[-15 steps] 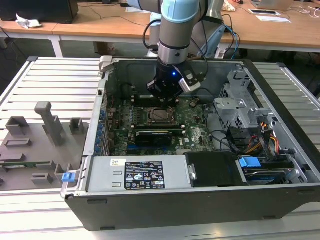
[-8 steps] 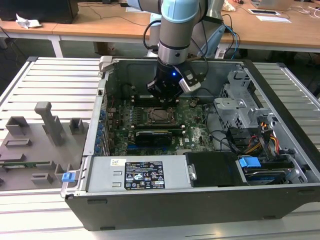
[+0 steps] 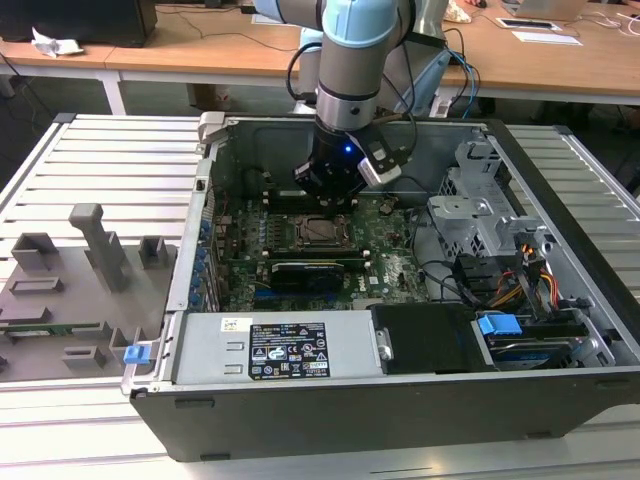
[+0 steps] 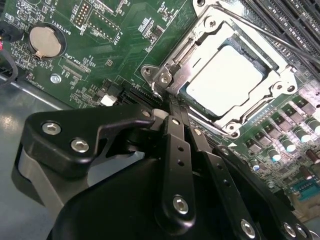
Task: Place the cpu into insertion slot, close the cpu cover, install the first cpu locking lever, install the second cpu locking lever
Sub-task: 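Install the first cpu locking lever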
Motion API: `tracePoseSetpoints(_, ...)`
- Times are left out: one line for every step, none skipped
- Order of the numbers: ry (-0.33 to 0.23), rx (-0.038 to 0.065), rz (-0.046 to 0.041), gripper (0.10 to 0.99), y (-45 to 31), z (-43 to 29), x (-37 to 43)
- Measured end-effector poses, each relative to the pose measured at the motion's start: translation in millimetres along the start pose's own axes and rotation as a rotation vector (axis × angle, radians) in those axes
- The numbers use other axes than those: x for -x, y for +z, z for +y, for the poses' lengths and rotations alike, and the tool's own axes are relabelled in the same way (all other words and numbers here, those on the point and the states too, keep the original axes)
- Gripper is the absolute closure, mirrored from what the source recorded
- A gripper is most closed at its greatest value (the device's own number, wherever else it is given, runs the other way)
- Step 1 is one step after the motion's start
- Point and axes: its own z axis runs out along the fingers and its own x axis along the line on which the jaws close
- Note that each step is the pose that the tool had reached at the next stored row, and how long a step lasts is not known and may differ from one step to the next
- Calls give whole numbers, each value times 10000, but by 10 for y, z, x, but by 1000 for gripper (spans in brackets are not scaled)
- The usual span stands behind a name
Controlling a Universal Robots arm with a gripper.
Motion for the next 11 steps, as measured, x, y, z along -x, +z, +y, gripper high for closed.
tracePoseSetpoints(0, 7, -2, 980, -14, 4, 1)
tracePoseSetpoints(-1, 12, -6, 980, -38, 9, 2)
tracePoseSetpoints(-2, 8, -3, 980, -77, 12, 2)
tracePoseSetpoints(-1, 3, 1, 980, -129, 16, 1)
tracePoseSetpoints(0, 4, -1, 980, -158, 18, 1)
tracePoseSetpoints(0, 5, -2, 980, -166, 18, 0)
tracePoseSetpoints(0, 4, -1, 980, -167, 9, -1)
tracePoseSetpoints(0, 3, 0, 980, -168, -1, -2)
tracePoseSetpoints(0, 2, 0, 980, -168, -11, -3)
tracePoseSetpoints(0, 3, 0, 980, -168, -18, -4)
tracePoseSetpoints(0, 4, -1, 980, -168, -24, -5)
